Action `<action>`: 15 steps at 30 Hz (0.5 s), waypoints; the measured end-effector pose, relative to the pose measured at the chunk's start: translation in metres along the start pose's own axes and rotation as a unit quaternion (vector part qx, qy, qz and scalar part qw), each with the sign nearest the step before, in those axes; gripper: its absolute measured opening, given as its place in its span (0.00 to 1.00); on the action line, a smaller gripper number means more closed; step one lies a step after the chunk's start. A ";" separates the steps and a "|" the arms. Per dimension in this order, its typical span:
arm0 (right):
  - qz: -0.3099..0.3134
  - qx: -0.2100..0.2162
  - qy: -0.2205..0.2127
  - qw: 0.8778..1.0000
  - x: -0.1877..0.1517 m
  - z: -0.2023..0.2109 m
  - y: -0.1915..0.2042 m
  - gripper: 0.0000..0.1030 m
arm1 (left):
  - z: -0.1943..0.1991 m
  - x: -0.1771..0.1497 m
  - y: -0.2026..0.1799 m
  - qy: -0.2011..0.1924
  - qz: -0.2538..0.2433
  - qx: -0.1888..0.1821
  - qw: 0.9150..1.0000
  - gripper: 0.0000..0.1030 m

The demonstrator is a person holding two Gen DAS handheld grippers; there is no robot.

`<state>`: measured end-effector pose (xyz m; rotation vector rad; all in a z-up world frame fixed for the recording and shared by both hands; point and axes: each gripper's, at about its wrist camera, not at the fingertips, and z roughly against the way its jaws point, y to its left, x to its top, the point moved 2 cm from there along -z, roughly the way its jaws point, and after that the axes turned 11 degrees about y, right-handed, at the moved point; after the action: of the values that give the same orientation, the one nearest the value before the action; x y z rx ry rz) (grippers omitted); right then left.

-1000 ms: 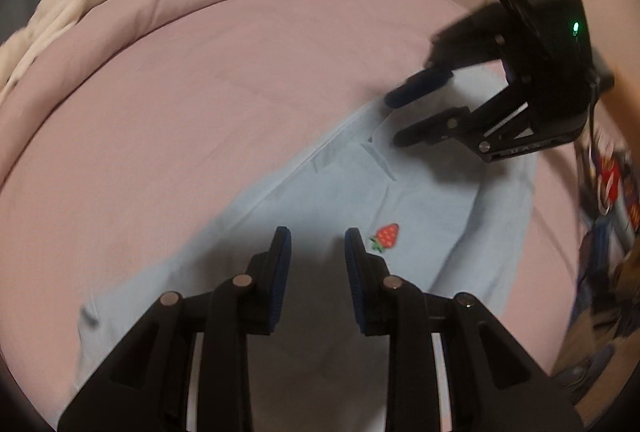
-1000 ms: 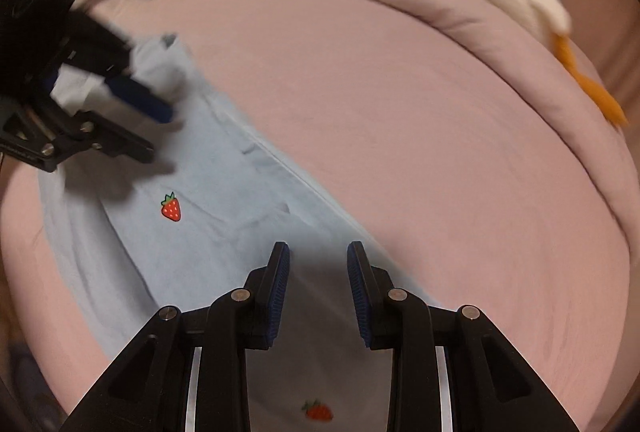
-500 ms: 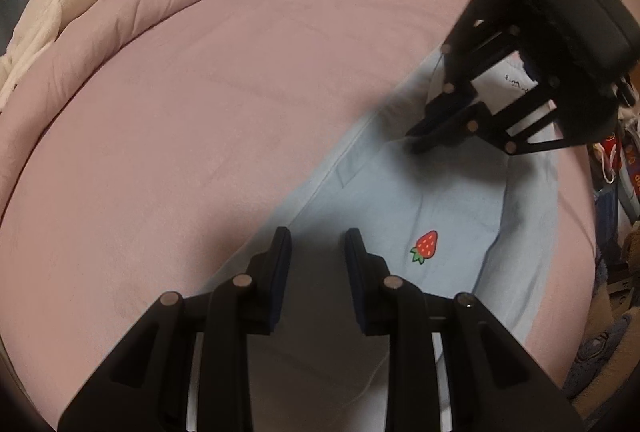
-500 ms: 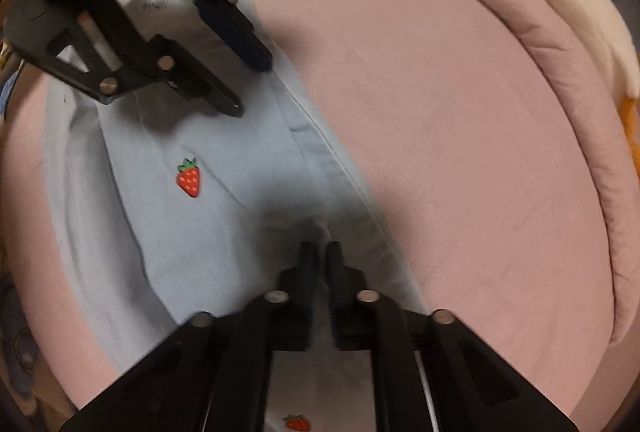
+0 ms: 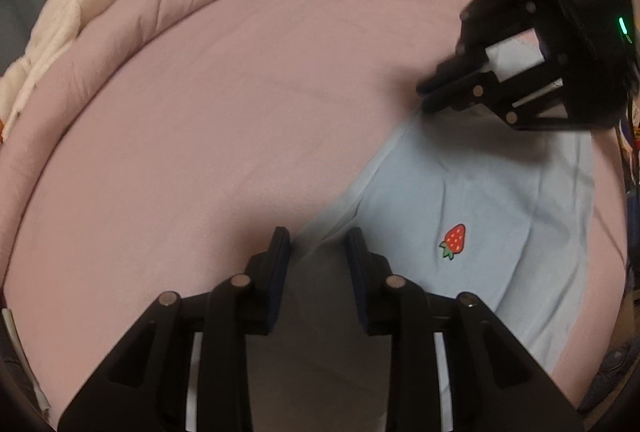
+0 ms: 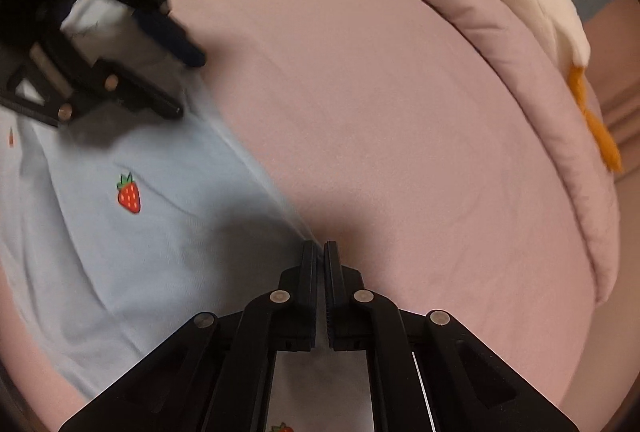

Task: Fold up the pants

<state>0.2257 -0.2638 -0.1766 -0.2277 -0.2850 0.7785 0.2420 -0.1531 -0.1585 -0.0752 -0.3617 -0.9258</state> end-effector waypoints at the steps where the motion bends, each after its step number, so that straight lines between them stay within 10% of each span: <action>1: -0.012 -0.005 -0.008 1.000 -0.003 0.004 -0.002 0.04 | 0.003 -0.002 0.003 -0.010 0.005 0.017 1.000 0.20; 5: -0.069 -0.012 -0.044 0.997 -0.019 0.032 -0.013 0.04 | 0.011 -0.009 0.027 -0.025 0.070 0.064 0.995 0.17; 15: -0.213 0.063 -0.119 0.968 -0.115 0.079 0.005 0.04 | 0.063 -0.093 0.003 -0.070 0.147 -0.075 0.984 0.23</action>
<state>0.1184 -0.3347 -0.1234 0.0499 -0.4922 0.3939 0.1758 -0.0660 -0.1304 -0.3248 -0.3978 -0.6547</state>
